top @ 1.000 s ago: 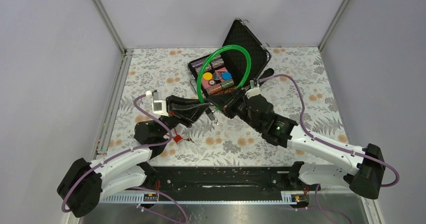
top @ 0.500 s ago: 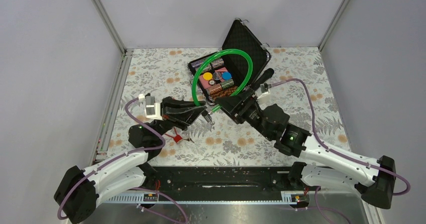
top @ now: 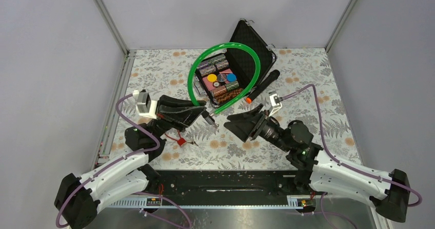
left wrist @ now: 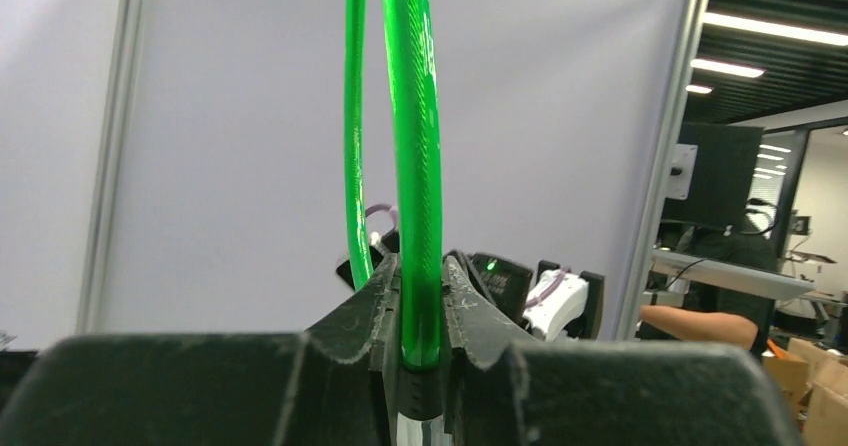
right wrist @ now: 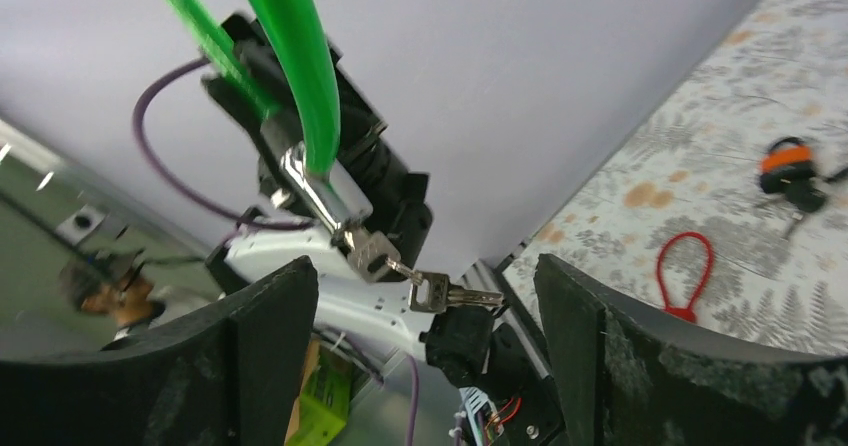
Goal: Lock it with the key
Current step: Lock the lock.
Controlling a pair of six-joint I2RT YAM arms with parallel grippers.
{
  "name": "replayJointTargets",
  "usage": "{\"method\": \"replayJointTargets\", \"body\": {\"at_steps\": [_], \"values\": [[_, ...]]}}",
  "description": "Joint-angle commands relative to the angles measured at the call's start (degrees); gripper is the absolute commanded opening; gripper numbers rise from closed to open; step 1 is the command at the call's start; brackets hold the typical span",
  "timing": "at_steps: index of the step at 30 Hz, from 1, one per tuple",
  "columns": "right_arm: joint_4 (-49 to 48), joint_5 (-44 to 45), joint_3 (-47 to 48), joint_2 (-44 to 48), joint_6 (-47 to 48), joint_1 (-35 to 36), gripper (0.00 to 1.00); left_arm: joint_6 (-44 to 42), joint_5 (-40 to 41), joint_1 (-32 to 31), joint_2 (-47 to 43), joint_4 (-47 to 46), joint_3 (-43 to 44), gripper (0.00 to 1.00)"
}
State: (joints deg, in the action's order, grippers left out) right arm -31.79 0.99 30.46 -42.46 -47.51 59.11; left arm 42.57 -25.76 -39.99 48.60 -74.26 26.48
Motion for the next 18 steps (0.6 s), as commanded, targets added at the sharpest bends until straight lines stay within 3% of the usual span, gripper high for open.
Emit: {"method": "replayJointTargets", "body": {"at_steps": [1, 7, 18], "values": [[-19.47, -13.27, -2.64, -3.40, 1.98, 0.24, 0.87, 5.23, -0.71, 0.24, -0.88, -6.91, 5.04, 0.00], [-26.27, -18.36, 0.52, -9.16, 0.84, 0.21, 0.86, 8.20, -1.62, 0.14, -0.74, -7.70, 6.72, 0.00], [-39.96, -28.90, 7.42, -18.63, -5.48, 0.30, 0.75, 14.05, -2.00, -0.63, -0.97, -7.74, 10.69, 0.00]]}}
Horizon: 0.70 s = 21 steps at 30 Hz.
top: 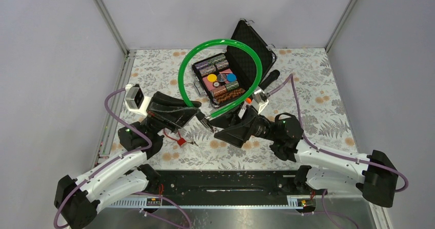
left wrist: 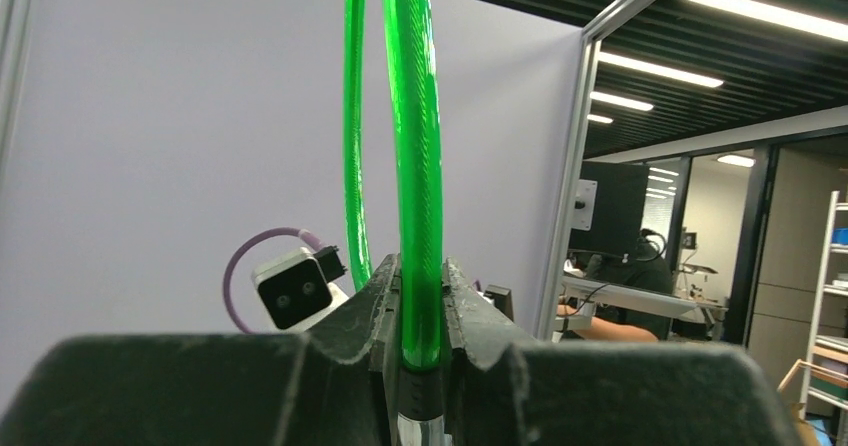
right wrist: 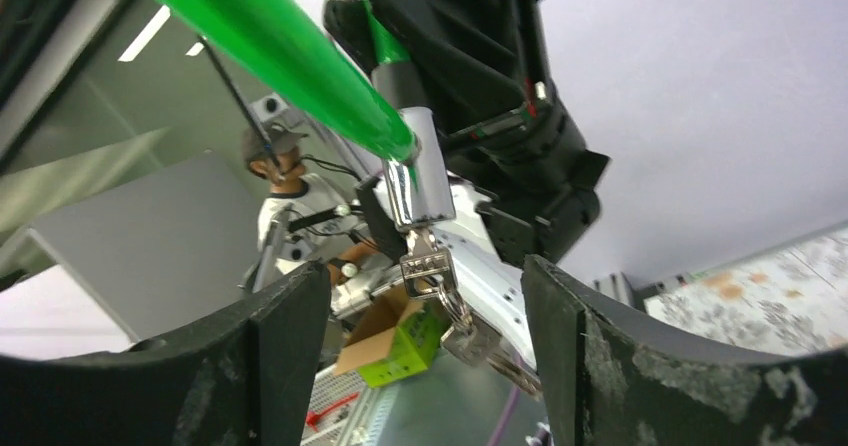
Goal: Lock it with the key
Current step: Lock the lock.
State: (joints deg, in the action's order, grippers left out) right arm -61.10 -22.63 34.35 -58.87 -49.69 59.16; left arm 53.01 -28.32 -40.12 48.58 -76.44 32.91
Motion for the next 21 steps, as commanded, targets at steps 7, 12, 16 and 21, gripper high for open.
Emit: {"method": "replayJointTargets", "body": {"at_steps": [7, 12, 16, 21], "values": [[-15.17, -8.27, 7.45, -7.24, -8.69, 0.83, 0.60, 4.21, 2.70, -0.81, -1.90, -5.57, 4.01, 0.00], [-15.19, -9.80, 9.19, -8.67, -9.79, 1.69, 0.40, 4.08, 3.35, -0.86, -2.00, -5.64, 4.10, 0.00], [-15.34, -9.56, 8.26, -8.26, -9.53, 1.93, 0.41, 4.03, 4.39, -0.81, -2.42, -5.55, 3.79, 0.00], [-15.54, -8.61, 6.68, -7.27, -8.73, 1.93, 0.52, 4.03, 5.85, -0.87, -2.93, -5.47, 2.81, 0.00]]}}
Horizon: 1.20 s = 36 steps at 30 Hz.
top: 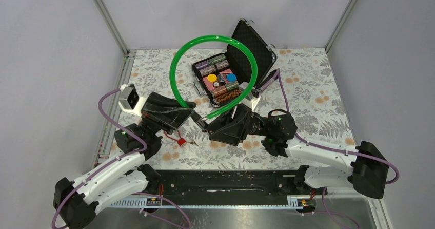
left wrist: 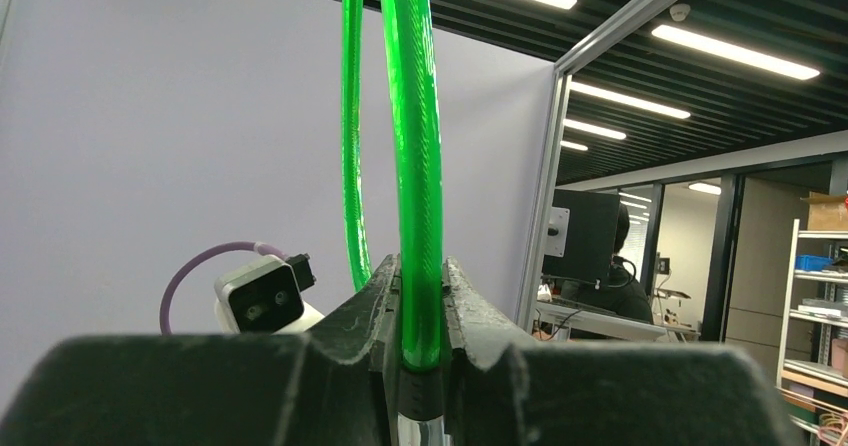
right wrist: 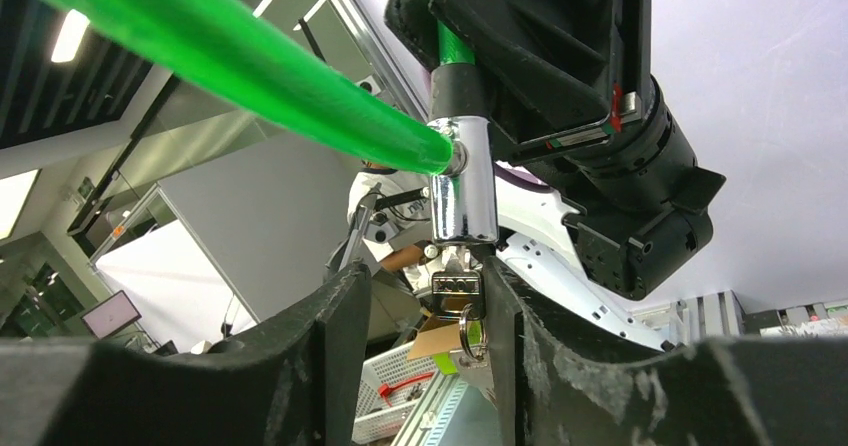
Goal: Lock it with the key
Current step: Lock the lock.
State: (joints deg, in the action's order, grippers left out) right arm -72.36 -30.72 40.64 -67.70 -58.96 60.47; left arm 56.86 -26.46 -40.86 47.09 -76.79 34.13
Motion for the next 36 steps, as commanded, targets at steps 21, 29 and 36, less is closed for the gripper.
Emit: {"method": "replayJointTargets", "body": {"at_steps": [21, 29, 36], "values": [[24.25, 11.29, 1.41, 9.02, 16.62, 0.66, 0.00, -2.49, 7.66, -0.12, -4.05, 3.57, 0.25, 0.00], [47.65, 27.15, 2.77, 13.43, 30.67, 0.97, 0.00, -9.14, 17.95, -0.06, -8.25, 23.37, 0.39, 0.00], [55.01, 25.28, 2.66, 14.11, 36.48, 1.00, 0.00, -12.61, 21.42, -0.06, -9.30, 31.72, 2.09, 0.00]]}}
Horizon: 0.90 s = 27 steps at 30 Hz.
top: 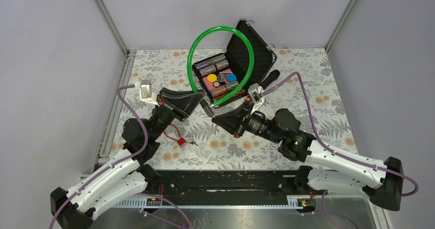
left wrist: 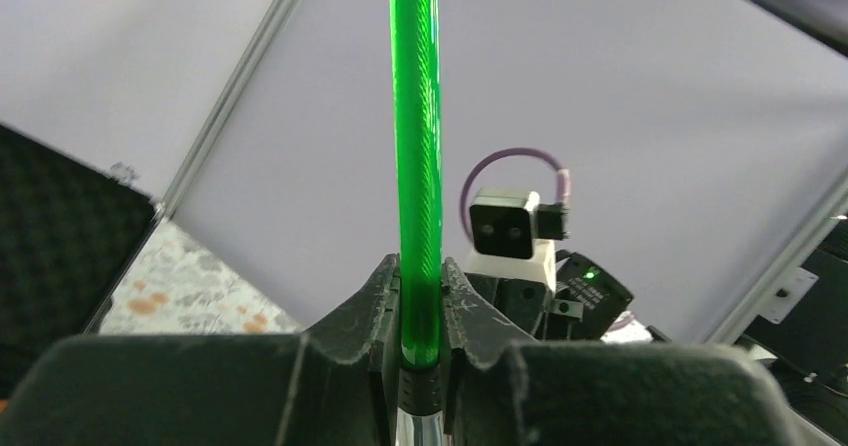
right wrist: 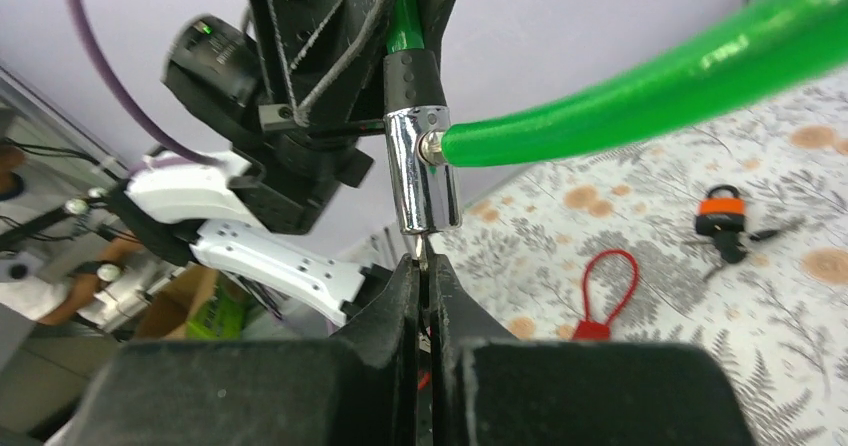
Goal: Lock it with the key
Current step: Lock the lock, then place the key at the center of the board, then place the lock at the center of the board.
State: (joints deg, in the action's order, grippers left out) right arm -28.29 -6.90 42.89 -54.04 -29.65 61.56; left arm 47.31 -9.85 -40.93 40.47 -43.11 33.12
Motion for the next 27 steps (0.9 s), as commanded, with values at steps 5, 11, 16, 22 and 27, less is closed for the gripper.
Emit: {"method": "replayJointTargets", "body": {"at_steps": [5, 11, 16, 22, 27], "values": [[20.74, -2.96, -0.30, 4.89, 8.64, -0.20, 0.00, -5.44, 5.30, -0.01, -4.93, 2.69, 4.35, 0.00], [27.54, -8.08, -1.63, 11.20, 7.06, -1.00, 0.00, -5.33, 6.10, 0.02, -6.03, 4.33, 4.28, 0.00], [32.66, -11.09, -2.01, 11.96, 8.78, -1.31, 0.00, -5.71, 6.02, 0.06, -6.63, 6.27, 5.15, 0.00], [35.80, -3.92, -2.84, 14.45, 9.41, -1.71, 0.00, -7.84, 4.11, 0.06, -6.35, 11.81, 6.30, 0.00], [38.95, 14.00, -2.87, 18.35, 6.41, -1.79, 0.00, -5.13, 0.11, 0.07, -1.87, 14.56, 1.93, 0.00]]}}
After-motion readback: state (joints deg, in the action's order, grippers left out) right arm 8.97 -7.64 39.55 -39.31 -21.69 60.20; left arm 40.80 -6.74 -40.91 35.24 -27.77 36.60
